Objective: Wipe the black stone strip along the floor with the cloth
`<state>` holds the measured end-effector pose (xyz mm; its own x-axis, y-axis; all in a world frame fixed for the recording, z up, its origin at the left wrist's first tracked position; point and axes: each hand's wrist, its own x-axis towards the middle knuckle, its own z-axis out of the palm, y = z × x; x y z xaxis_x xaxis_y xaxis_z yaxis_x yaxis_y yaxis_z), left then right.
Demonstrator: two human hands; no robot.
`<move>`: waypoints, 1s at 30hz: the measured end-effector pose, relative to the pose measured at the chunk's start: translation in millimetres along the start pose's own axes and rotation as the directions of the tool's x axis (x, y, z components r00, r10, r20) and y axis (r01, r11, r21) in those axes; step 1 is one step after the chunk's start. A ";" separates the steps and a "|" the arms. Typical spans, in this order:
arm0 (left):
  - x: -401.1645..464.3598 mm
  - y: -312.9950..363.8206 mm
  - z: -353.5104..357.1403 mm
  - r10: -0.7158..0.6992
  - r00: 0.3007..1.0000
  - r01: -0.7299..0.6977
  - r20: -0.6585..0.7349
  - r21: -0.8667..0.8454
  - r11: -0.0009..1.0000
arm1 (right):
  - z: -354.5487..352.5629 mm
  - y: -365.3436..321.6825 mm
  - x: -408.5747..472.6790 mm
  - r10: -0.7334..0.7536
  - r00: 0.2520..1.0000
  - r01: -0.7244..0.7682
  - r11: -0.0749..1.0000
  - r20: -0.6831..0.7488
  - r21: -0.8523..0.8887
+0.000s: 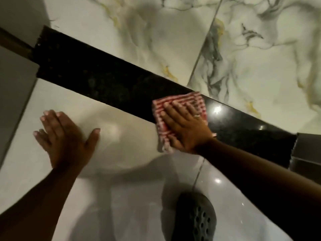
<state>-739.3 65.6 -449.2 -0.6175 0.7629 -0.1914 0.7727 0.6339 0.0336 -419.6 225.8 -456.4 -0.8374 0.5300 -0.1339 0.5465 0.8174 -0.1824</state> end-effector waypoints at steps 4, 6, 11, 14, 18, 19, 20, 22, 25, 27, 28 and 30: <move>-24.9 44.2 10.6 -0.095 0.995 0.094 0.000 -0.084 0.992 | -2.7 56.5 -58.6 0.597 0.802 -0.595 0.800 -0.013 0.078; -38.8 67.7 14.5 -0.177 0.984 0.175 -0.005 -0.125 0.977 | -1.8 51.8 -50.0 0.899 0.437 -0.882 0.435 -0.029 0.182; -72.5 132.8 23.2 -0.188 0.982 0.188 0.015 -0.159 0.969 | 6.0 5.0 -34.2 0.888 0.457 -0.861 0.457 -0.056 0.221; -82.1 164.2 29.0 -0.004 0.999 0.009 0.044 -0.106 0.994 | 7.6 14.3 -65.4 0.392 0.920 -0.390 0.917 -0.011 0.087; -82.6 176.5 32.8 0.135 0.990 -0.131 0.045 -0.080 0.988 | 9.2 45.1 -113.0 0.113 0.993 -0.113 0.994 -0.032 0.003; -82.5 176.1 32.8 0.140 0.989 -0.137 0.040 -0.083 0.987 | 9.9 52.3 -125.6 0.206 0.976 -0.206 0.979 -0.074 0.014; -82.6 175.0 32.4 0.141 0.989 -0.137 0.041 -0.085 0.987 | 10.4 58.5 -137.7 0.352 0.928 -0.350 0.936 -0.120 0.037; -84.4 177.5 32.2 0.141 0.988 -0.136 0.055 -0.087 0.987 | 6.9 69.5 -155.5 0.692 0.710 -0.684 0.722 -0.130 0.104; -87.0 183.1 30.8 0.129 0.990 -0.123 0.064 -0.086 0.989 | -1.8 68.6 -139.5 0.951 0.302 -0.937 0.309 -0.069 0.162; -87.3 184.4 29.2 0.135 0.988 -0.130 0.073 -0.075 0.989 | -3.1 58.6 -122.1 0.985 0.167 -0.964 0.173 -0.046 0.202; -87.4 185.3 28.6 0.149 0.986 -0.143 0.074 -0.073 0.987 | -0.4 53.4 -120.5 0.977 0.211 -0.955 0.215 -0.044 0.203; -88.5 186.1 27.6 0.211 0.975 -0.206 0.075 -0.063 0.976 | 7.1 43.1 -130.9 0.837 0.544 -0.823 0.544 -0.048 0.164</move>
<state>-536.7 112.6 -453.1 -0.4282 0.8676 -0.2529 0.8725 0.4698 0.1342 -286.3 190.1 -453.6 0.0012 0.9839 -0.1786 0.9885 -0.0282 -0.1486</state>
